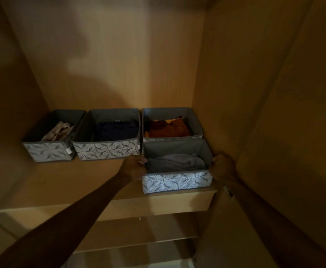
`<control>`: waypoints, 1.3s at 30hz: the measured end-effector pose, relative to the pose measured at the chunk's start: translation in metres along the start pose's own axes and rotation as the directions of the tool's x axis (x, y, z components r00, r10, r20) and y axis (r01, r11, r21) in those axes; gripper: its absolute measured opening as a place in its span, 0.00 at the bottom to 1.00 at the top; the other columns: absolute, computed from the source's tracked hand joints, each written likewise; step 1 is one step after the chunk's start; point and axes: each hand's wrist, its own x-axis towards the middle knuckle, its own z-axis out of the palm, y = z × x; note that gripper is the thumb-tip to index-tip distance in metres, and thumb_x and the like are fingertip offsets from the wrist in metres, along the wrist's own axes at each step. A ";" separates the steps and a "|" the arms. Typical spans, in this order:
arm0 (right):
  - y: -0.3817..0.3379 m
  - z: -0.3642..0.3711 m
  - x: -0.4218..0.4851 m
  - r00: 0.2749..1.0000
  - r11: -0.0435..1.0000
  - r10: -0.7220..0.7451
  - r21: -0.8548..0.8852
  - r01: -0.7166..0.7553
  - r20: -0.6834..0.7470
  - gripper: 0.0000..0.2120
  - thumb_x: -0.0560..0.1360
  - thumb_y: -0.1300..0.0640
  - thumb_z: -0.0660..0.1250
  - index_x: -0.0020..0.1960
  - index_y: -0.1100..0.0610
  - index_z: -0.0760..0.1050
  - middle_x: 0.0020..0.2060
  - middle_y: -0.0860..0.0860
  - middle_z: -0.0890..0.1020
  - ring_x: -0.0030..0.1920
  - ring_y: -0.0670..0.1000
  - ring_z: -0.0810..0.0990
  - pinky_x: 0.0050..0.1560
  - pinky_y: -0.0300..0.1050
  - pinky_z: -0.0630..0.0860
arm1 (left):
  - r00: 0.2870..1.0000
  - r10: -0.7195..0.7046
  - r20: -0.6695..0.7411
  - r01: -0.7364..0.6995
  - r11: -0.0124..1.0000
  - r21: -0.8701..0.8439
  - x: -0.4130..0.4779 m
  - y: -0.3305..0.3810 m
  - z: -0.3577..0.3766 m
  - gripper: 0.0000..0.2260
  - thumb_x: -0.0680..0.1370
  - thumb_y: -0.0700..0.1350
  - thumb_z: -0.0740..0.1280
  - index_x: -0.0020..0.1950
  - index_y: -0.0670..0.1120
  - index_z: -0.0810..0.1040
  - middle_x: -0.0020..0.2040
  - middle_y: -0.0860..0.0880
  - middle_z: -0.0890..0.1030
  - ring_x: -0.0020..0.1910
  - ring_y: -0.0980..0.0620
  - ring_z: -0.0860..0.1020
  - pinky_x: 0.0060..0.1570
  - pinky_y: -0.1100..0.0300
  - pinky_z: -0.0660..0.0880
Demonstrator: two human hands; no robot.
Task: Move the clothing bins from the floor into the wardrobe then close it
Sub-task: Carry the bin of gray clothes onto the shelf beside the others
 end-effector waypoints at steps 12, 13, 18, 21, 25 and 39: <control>-0.006 -0.003 -0.014 0.999 0.999 0.025 -0.047 -0.024 0.035 0.18 0.70 0.65 0.66 0.26 0.55 0.63 0.27 0.50 0.69 0.36 0.55 0.73 0.36 0.42 0.68 | 0.993 0.041 -0.106 -0.039 0.999 0.021 -0.011 -0.014 0.006 0.17 0.71 0.33 0.70 0.60 0.42 0.79 0.46 0.45 0.82 0.42 0.46 0.81 0.44 0.52 0.80; -0.007 -0.001 -0.016 0.999 0.999 0.020 -0.035 -0.019 0.041 0.16 0.70 0.64 0.66 0.26 0.55 0.65 0.27 0.50 0.70 0.36 0.55 0.75 0.37 0.42 0.69 | 0.991 0.055 -0.125 -0.052 0.998 0.029 -0.013 -0.016 0.008 0.17 0.72 0.34 0.71 0.61 0.41 0.79 0.46 0.45 0.82 0.43 0.47 0.80 0.46 0.54 0.79; -0.005 0.015 -0.017 0.998 0.999 -0.050 -0.015 0.051 0.048 0.11 0.70 0.60 0.64 0.49 0.57 0.81 0.47 0.56 0.84 0.51 0.59 0.81 0.51 0.44 0.75 | 0.976 0.129 -0.174 -0.111 0.988 0.112 -0.020 -0.015 0.018 0.18 0.75 0.36 0.70 0.64 0.40 0.77 0.57 0.45 0.80 0.51 0.51 0.78 0.53 0.63 0.71; -0.004 0.023 -0.022 0.992 0.999 -0.046 0.024 0.044 0.118 0.17 0.70 0.59 0.65 0.59 0.55 0.79 0.55 0.56 0.83 0.58 0.58 0.78 0.59 0.45 0.73 | 0.973 0.139 -0.183 -0.122 0.987 0.101 -0.021 -0.015 0.019 0.18 0.75 0.35 0.69 0.65 0.39 0.76 0.59 0.41 0.80 0.52 0.47 0.79 0.54 0.60 0.74; 0.006 0.038 -0.016 0.979 1.000 0.001 -0.019 0.003 0.203 0.27 0.67 0.49 0.65 0.67 0.46 0.71 0.66 0.60 0.75 0.70 0.62 0.67 0.73 0.53 0.60 | 0.971 0.156 -0.183 -0.132 0.982 0.136 -0.020 -0.013 0.021 0.19 0.77 0.37 0.67 0.68 0.40 0.74 0.61 0.41 0.80 0.49 0.48 0.79 0.46 0.61 0.74; 0.012 0.039 -0.035 0.975 0.988 -0.121 -0.071 0.136 0.184 0.35 0.73 0.48 0.69 0.75 0.41 0.56 0.76 0.64 0.40 0.76 0.65 0.46 0.73 0.59 0.59 | 0.939 0.248 -0.238 -0.221 0.966 0.136 -0.034 -0.019 0.030 0.18 0.78 0.38 0.66 0.68 0.39 0.73 0.57 0.43 0.81 0.44 0.55 0.77 0.40 0.73 0.71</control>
